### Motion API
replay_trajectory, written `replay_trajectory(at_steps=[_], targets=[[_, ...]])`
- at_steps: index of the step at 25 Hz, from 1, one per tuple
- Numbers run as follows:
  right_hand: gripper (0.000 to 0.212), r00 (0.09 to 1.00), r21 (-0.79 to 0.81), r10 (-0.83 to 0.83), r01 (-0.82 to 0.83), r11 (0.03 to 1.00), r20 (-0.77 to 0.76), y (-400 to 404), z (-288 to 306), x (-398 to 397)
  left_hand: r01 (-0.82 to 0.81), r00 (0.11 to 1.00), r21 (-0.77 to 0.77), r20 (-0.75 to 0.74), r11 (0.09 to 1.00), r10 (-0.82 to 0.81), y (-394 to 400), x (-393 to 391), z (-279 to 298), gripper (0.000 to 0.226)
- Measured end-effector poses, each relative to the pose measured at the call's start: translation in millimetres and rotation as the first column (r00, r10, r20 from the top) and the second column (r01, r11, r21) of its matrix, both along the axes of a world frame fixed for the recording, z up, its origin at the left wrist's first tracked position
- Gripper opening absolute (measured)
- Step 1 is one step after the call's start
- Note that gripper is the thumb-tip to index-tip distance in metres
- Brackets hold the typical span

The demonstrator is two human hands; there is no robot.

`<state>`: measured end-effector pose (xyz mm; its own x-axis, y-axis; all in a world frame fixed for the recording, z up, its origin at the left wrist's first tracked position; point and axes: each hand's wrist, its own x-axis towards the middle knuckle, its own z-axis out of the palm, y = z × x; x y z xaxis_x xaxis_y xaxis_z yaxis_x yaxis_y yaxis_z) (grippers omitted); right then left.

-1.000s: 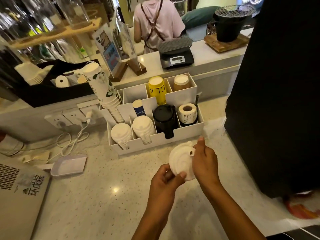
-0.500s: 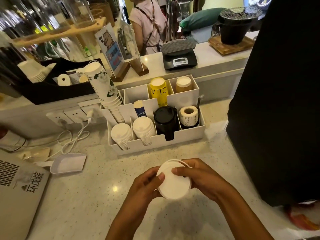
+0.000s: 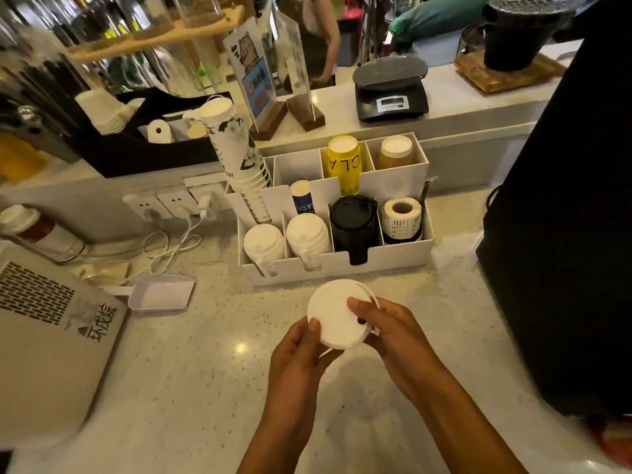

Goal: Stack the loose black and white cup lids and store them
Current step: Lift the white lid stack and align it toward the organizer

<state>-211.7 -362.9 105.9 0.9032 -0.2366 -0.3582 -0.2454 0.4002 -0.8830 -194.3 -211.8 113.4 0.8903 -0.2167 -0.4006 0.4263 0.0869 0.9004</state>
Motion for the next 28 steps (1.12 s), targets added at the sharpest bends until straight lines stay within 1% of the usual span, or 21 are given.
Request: replay_trajectory(at_steps=[1,2,3,5,6,7,8,10,12,14,16,17,20,23,25,28], targets=[[0.049,0.999,-0.002,0.037,-0.037,0.999,-0.021,0.1,-0.7,0.8,0.006,1.0,-0.015,0.01,1.0,-0.006,5.3,3.2,0.0,0.055],[0.048,0.996,0.001,0.086,-0.086,0.996,-0.031,-2.2,-1.7,0.5,0.041,0.999,-0.026,0.023,0.999,-0.041,11.4,6.9,1.1,0.052],[0.044,0.99,0.005,0.139,-0.139,0.99,-0.034,-5.5,-2.2,-0.3,0.106,0.994,-0.019,0.033,0.994,-0.105,17.4,11.2,3.0,0.049],[0.036,0.972,0.0,0.232,-0.232,0.973,-0.031,-11.2,-3.8,-1.7,0.26,0.964,0.045,0.037,0.965,-0.262,28.3,19.6,4.7,0.045],[0.033,0.963,-0.009,0.268,-0.268,0.963,-0.028,-11.9,-3.7,-2.1,0.307,0.95,0.072,0.035,0.949,-0.31,31.6,23.0,4.2,0.041],[0.03,0.957,-0.024,0.289,-0.289,0.957,-0.028,-11.1,-3.7,-1.6,0.319,0.946,0.081,0.03,0.944,-0.322,33.6,25.7,3.0,0.037],[0.029,0.957,-0.041,0.29,-0.291,0.956,-0.022,-9.7,-4.6,-0.4,0.301,0.952,0.081,0.023,0.95,-0.304,33.5,27.2,1.9,0.035],[0.034,0.973,-0.059,0.231,-0.231,0.971,-0.013,-6.8,-4.8,3.6,0.222,0.975,0.049,-0.01,0.974,-0.222,29.6,26.0,0.9,0.037],[0.04,0.987,-0.024,0.161,-0.161,0.987,-0.012,-5.1,-6.0,7.5,0.172,0.984,0.007,-0.051,0.985,-0.172,26.4,22.6,-2.8,0.043],[0.043,0.992,-0.014,0.123,-0.123,0.992,-0.014,-3.1,-7.2,9.7,0.168,0.985,0.027,-0.052,0.985,-0.166,25.3,18.1,-8.7,0.044],[0.043,0.992,-0.009,0.125,-0.125,0.992,-0.01,0.4,-10.1,11.2,0.139,0.99,0.045,-0.043,0.989,-0.137,27.0,16.3,-13.4,0.04],[0.041,0.992,-0.002,0.129,-0.129,0.992,-0.016,2.0,-12.1,12.3,0.126,0.991,0.039,-0.04,0.991,-0.125,28.7,16.8,-14.6,0.039],[0.023,0.984,0.01,0.175,-0.175,0.984,-0.027,0.5,-15.9,14.6,0.085,0.995,-0.014,-0.05,0.996,-0.085,36.7,22.7,-14.1,0.04],[0.019,0.971,-0.014,0.238,-0.238,0.971,-0.008,-1.4,-15.5,16.5,0.075,0.995,-0.039,-0.063,0.996,-0.077,46.2,32.1,-11.9,0.04],[0.017,0.974,-0.044,0.227,-0.227,0.973,-0.002,0.0,-15.4,16.7,0.1,0.993,-0.008,-0.065,0.995,-0.1,47.3,36.4,-10.3,0.044],[0.018,0.985,-0.062,0.171,-0.171,0.983,-0.01,0.4,-20.0,19.3,0.132,0.99,0.074,-0.052,0.988,-0.128,41.7,39.3,-8.1,0.058]])
